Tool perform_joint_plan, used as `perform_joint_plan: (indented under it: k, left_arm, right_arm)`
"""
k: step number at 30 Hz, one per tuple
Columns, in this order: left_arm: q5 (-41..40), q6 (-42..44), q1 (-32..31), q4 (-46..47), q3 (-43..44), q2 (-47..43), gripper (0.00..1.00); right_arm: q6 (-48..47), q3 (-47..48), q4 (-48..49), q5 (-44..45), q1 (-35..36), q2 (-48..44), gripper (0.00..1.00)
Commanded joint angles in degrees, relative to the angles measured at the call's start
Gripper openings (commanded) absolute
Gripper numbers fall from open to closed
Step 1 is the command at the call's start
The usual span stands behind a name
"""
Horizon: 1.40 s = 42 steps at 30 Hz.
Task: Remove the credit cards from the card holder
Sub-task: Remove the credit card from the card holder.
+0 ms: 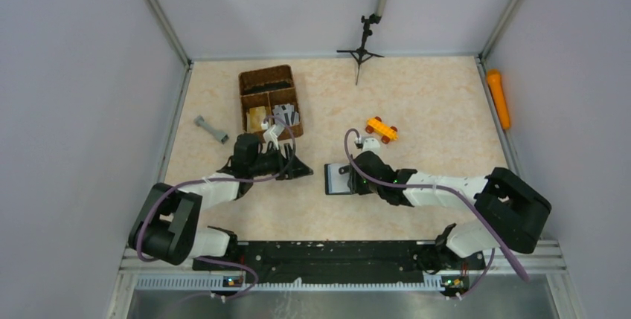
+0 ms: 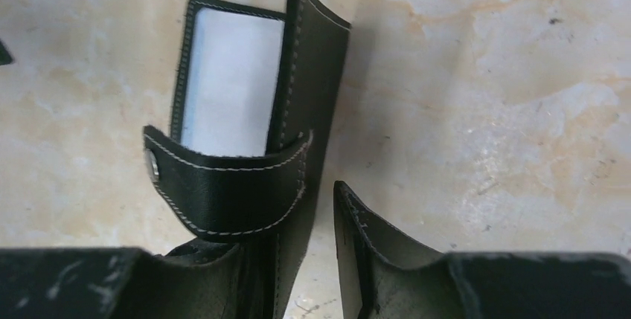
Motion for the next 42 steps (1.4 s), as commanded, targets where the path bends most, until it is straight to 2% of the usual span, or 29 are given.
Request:
perform_joint_plan:
  k: [1,4,7,9,21,28,32,35,40,42]
  left_arm:
    - [1.23,0.13,-0.53,2.38,1.17,0.35,0.63]
    - [1.16,0.37,-0.89,2.10,1.50,0.64,0.63]
    - [1.25,0.65,-1.34,1.81,1.78,1.22,0.62]
    - [1.24,0.70,-1.42,1.93,1.80,1.20,0.62]
    - [6.49,-3.15,-1.42,8.83,0.95,2.78,0.65]
    - [11.03,-7.57,-1.46,16.84,-0.21,4.69,0.65]
    - [13.73,-11.82,-1.47,24.82,-1.41,5.29,0.66]
    - [15.30,-17.83,-1.42,33.99,-2.85,5.82,0.66]
    - [12.97,-35.04,-1.53,53.13,-5.61,8.04,0.65]
    - [11.88,-40.43,-1.98,57.59,-5.47,9.34,0.65]
  right_arm:
    - [0.69,1.66,-3.38,3.46,-0.65,1.05,0.34]
    - [0.55,1.36,-2.34,1.45,-0.88,1.48,0.30]
    - [0.42,1.73,-0.79,-2.03,-0.88,0.63,0.09]
    - [0.79,1.14,1.31,-3.83,-0.88,-1.83,0.03]
    - [7.85,-7.14,12.00,-6.93,-1.69,-20.55,0.00]
    - [8.62,-8.80,17.43,-9.75,-1.76,-28.04,0.00]
    - [9.16,-9.65,21.84,-12.00,-1.73,-31.17,0.00]
    - [9.46,-10.57,25.26,-12.97,-1.70,-33.60,0.00]
    - [8.92,-11.87,30.04,-13.05,-1.71,-38.74,0.00]
    - [9.12,-12.00,31.86,-13.42,-1.72,-39.99,0.00]
